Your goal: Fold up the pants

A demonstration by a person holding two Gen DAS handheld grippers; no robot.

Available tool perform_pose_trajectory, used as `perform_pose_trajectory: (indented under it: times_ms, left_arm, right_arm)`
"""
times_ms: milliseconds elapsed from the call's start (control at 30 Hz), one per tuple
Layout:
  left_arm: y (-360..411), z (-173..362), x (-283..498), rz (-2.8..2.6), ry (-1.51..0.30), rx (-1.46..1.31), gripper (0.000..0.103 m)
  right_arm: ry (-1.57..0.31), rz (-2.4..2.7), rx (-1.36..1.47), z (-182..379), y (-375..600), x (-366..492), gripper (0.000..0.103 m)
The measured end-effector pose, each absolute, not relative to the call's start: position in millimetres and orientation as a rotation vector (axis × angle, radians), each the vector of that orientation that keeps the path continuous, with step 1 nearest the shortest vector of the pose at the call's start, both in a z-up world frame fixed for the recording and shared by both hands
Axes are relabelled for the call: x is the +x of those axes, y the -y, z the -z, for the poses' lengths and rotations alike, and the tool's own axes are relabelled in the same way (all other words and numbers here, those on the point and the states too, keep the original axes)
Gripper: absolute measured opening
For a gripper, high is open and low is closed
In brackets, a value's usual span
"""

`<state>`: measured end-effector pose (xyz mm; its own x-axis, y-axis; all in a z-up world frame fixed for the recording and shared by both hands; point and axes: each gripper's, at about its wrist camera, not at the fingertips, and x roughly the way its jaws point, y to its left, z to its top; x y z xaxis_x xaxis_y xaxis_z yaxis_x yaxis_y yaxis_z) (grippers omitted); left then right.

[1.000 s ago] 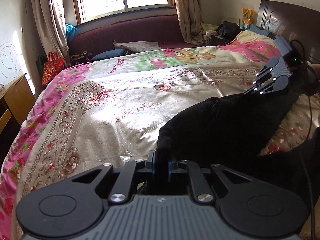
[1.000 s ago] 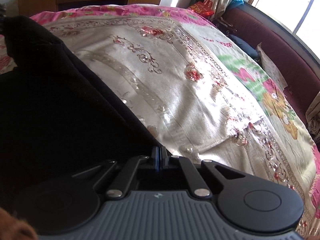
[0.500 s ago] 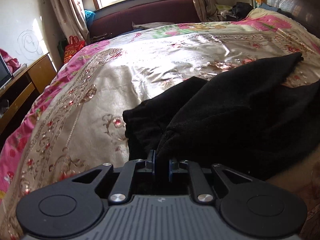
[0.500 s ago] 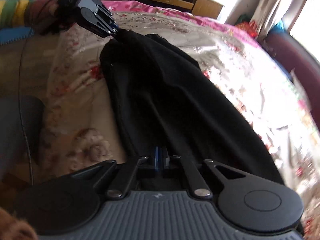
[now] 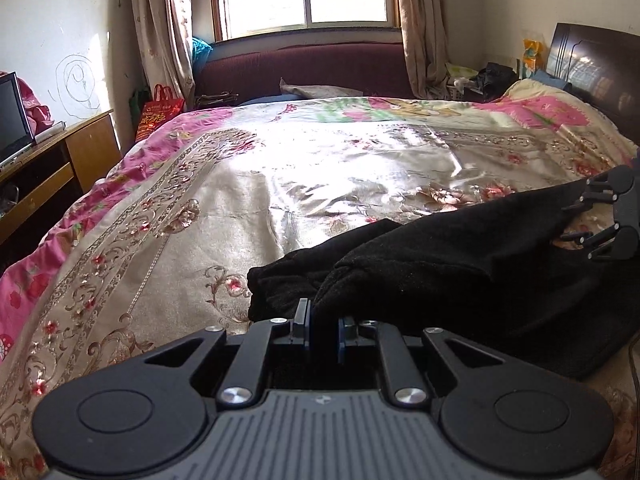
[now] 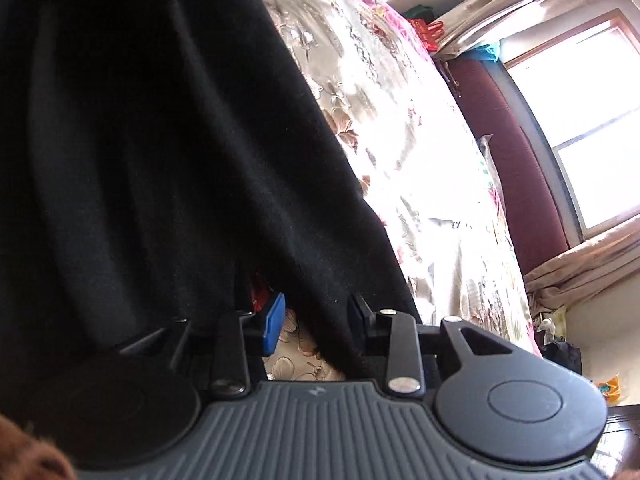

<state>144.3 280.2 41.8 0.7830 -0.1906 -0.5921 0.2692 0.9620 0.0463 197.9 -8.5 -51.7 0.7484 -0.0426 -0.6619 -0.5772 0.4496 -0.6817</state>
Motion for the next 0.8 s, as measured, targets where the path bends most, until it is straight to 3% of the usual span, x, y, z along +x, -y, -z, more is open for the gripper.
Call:
perform_pose_trajectory:
  times_ms: [133, 200, 233, 267, 433, 600, 700, 800]
  left_arm:
    - [-282.7, -44.1, 153.5, 0.245, -0.625, 0.107, 0.028]
    - [-281.3, -44.1, 156.8, 0.24, -0.626, 0.113, 0.028]
    - [-280.1, -43.8, 158.7, 0.237, -0.627, 0.123, 0.028]
    - [-279.6, -43.5, 161.0, 0.233, -0.629, 0.135, 0.028]
    - [-284.5, -47.7, 169.4, 0.217, -0.624, 0.149, 0.028]
    - [-293.1, -59.9, 153.8, 0.208, -0.584, 0.153, 0.028]
    - [-295.6, -44.2, 135.7, 0.176, -0.597, 0.199, 0.029]
    - [-292.8, -0.2, 126.8, 0.126, -0.701, 0.299, 0.03]
  right_arm:
    - [-0.649, -0.375, -1.093, 70.2, 6.1, 209.2, 0.034]
    - [-0.624, -0.344, -1.099, 74.8, 7.7, 212.7, 0.026]
    - [-0.644, -0.316, -1.06, 72.6, 7.8, 218.6, 0.008]
    - [-0.668, -0.3, -1.001, 66.7, 9.6, 223.4, 0.004]
    - [-0.641, -0.267, -0.883, 4.1, 8.1, 206.8, 0.004]
    - [-0.679, -0.342, -0.773, -63.1, 1.6, 135.5, 0.004]
    - [-0.744, -0.416, -0.799, -37.3, -12.6, 84.9, 0.004]
    - [-0.88, -0.448, -0.793, 25.5, -28.5, 72.2, 0.008]
